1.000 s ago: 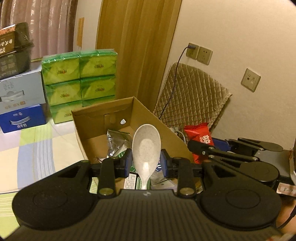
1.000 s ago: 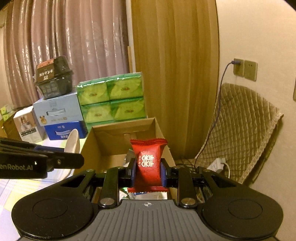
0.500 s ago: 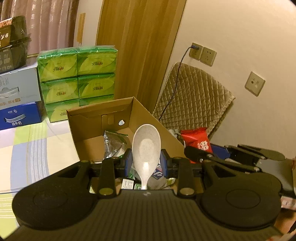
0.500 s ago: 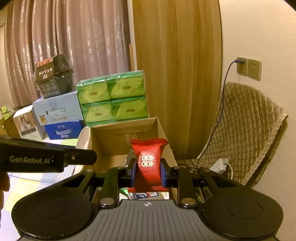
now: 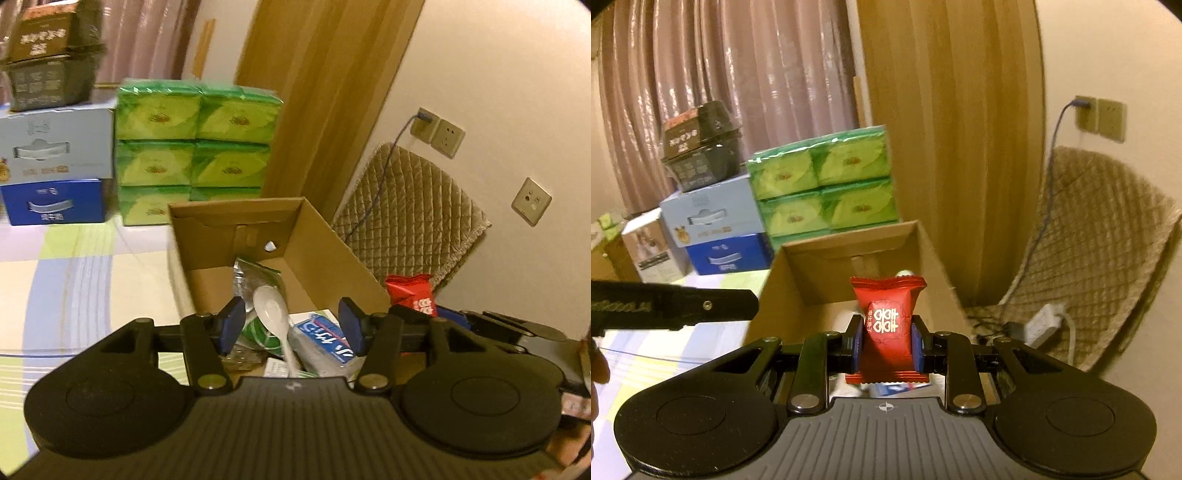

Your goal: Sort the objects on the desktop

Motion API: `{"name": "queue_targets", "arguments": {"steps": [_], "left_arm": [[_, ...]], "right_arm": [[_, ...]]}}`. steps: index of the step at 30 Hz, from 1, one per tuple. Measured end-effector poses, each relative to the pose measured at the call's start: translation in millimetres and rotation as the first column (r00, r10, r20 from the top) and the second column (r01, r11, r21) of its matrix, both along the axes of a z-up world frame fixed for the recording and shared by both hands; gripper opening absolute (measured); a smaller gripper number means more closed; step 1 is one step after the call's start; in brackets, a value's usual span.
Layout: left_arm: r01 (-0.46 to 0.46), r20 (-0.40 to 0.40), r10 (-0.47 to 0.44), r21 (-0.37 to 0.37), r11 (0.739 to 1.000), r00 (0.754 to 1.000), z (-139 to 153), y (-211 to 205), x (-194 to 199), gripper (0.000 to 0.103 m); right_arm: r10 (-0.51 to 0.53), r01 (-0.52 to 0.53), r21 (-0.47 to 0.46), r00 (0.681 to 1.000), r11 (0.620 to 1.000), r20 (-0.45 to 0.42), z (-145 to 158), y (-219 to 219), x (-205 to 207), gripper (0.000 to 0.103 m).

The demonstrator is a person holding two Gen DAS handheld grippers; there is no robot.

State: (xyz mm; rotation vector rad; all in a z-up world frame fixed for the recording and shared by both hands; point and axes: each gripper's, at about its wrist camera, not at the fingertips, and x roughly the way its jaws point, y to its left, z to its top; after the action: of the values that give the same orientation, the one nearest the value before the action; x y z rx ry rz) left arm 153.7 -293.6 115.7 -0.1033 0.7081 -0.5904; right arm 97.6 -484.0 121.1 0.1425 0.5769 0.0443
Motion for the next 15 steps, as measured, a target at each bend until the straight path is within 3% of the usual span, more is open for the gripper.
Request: {"name": "queue_targets", "arguments": {"steps": [2,3,4,5,15], "left_arm": [[-0.02,0.014,0.02,0.005,1.0,1.0,1.0,8.7,-5.5,0.055],[-0.032,0.024,0.032,0.01,0.999,0.999,1.3,13.6,-9.1,0.058],[-0.042,0.03,0.042,0.013,0.999,0.999,1.4,18.0,-11.9,0.059],[-0.05,0.034,0.049,0.017,0.999,0.998,1.2,22.6,-14.5,0.06],[-0.088,0.011,0.088,-0.012,0.996,0.996,-5.3,65.0,-64.6,0.085]], "right_arm": [[0.028,-0.028,0.041,1.0,0.999,0.0,-0.3,2.9,3.7,0.025],[0.038,-0.038,0.048,0.999,0.998,0.001,-0.2,4.8,5.9,0.038],[0.037,-0.037,0.046,0.999,0.998,0.006,1.1,6.0,5.9,0.059],[0.031,-0.032,0.047,0.999,0.998,0.016,2.5,6.2,4.8,0.064],[-0.011,0.01,0.077,1.0,0.997,0.004,12.4,0.2,-41.2,0.072]]}}
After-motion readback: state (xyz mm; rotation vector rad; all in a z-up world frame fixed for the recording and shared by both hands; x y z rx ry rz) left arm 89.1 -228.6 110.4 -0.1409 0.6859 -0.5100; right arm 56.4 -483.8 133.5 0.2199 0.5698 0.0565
